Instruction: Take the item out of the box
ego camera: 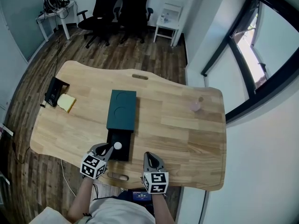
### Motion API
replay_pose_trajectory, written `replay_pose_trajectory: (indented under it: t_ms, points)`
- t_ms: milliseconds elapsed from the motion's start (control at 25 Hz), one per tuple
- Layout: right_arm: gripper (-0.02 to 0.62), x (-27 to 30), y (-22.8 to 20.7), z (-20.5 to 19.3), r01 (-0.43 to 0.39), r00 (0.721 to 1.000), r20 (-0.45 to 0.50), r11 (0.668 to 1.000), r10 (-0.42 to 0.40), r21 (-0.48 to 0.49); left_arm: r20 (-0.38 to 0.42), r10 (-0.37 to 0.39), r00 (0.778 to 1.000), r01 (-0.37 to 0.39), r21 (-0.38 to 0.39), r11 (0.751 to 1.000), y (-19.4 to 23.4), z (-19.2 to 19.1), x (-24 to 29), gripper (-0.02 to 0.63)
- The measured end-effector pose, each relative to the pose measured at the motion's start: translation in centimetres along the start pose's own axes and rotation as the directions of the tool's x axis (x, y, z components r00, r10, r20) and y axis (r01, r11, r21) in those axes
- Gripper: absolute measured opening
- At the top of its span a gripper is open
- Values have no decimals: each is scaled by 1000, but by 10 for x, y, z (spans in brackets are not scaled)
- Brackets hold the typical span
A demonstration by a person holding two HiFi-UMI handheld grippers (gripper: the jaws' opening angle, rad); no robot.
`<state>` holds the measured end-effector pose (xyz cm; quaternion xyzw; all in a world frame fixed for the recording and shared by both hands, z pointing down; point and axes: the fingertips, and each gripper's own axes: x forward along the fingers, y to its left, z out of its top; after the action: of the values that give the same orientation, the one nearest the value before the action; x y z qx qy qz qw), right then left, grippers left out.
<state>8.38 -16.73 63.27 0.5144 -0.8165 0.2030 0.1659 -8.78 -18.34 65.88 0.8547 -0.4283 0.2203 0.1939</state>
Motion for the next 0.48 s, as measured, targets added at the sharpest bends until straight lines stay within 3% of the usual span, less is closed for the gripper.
replay_pose_trajectory:
  t_ms: [400, 480]
  points:
    - [5, 12, -14, -12, -13, 999, -48, 1000, 13, 6, -178, -17, 984, 27, 53, 998, -8, -33, 39, 232]
    - [5, 15, -21, -14, -10, 999, -54, 1000, 11, 10, -200, -14, 980, 28, 66, 997, -9, -36, 46, 250]
